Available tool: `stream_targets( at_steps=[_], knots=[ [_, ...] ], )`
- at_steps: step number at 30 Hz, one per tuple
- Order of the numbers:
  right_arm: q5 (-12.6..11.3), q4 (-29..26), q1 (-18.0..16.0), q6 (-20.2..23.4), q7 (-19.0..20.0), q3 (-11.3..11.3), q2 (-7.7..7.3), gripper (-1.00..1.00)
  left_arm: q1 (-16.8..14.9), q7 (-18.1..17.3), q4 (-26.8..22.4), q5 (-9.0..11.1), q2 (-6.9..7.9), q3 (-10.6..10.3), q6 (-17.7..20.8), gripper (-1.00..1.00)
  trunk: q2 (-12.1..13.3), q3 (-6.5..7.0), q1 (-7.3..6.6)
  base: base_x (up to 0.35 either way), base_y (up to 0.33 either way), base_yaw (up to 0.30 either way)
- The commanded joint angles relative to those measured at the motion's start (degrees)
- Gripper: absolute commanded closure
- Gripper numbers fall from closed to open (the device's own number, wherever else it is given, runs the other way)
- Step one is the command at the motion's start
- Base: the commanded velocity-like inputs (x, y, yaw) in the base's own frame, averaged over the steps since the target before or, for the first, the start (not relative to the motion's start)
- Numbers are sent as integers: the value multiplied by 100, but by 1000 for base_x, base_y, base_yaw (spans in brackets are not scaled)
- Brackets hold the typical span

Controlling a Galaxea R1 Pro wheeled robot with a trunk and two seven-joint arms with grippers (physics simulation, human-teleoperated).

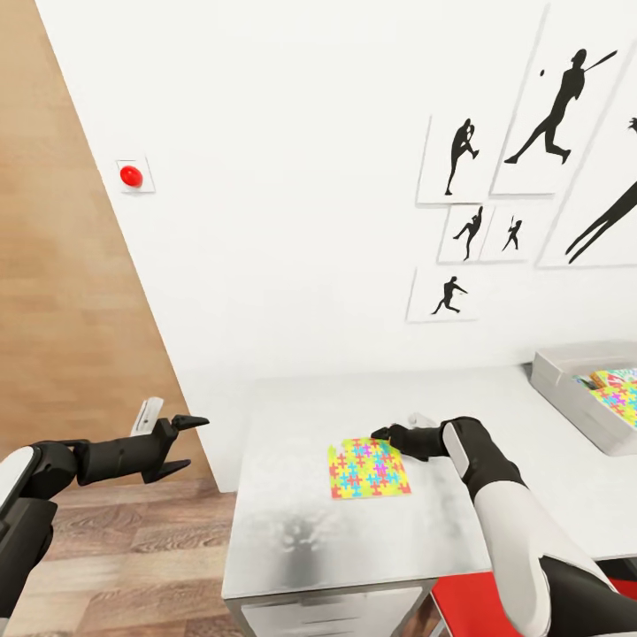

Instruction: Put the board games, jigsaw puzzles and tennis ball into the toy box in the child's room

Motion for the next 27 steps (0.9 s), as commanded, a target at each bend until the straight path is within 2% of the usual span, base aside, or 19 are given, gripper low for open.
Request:
stream_targets(
  at_steps=[1,13,27],
  knots=[
    [6,-7,11,36,14,-38,-2,-100,-5,59,11,53,0,6,10,-100,-5,-7,1,1,0,0],
    [3,-15,38,43,20,-38,-12,-100,-8,59,38,58,-9,-3,8,-100,-5,-7,1,-6,33,0],
    [2,-15,39,45,23,-38,-13,-100,-8,59,28,70,-9,0,13,-100,-5,-7,1,-48,278,0]
  ],
)
